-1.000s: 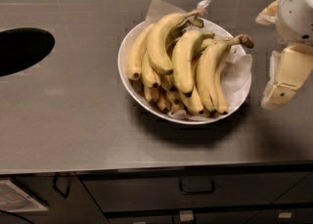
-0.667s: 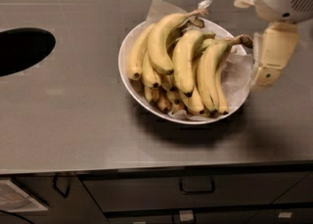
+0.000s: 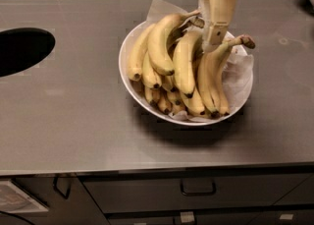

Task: Pick banana from white bowl

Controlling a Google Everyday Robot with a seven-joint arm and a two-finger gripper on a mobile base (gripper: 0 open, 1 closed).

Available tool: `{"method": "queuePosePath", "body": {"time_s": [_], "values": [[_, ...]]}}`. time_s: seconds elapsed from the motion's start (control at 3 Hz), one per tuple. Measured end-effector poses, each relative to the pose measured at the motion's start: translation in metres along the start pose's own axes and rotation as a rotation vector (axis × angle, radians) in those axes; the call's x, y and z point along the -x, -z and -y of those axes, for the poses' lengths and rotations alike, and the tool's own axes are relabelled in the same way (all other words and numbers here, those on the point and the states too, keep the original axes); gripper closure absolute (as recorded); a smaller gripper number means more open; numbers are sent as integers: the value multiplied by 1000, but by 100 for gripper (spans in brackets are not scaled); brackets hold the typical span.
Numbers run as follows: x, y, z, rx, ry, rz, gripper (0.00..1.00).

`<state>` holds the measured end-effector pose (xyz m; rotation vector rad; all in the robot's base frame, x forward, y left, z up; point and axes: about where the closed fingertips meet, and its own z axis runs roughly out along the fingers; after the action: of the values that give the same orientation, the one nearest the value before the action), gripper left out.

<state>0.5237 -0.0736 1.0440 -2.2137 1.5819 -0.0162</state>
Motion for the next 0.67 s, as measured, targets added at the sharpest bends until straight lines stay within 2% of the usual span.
{"method": "queuePosePath", "body": {"time_s": [0.33, 0.67], "values": [[23, 4, 23, -70, 34, 93, 0], [23, 4, 23, -70, 34, 93, 0]]}}
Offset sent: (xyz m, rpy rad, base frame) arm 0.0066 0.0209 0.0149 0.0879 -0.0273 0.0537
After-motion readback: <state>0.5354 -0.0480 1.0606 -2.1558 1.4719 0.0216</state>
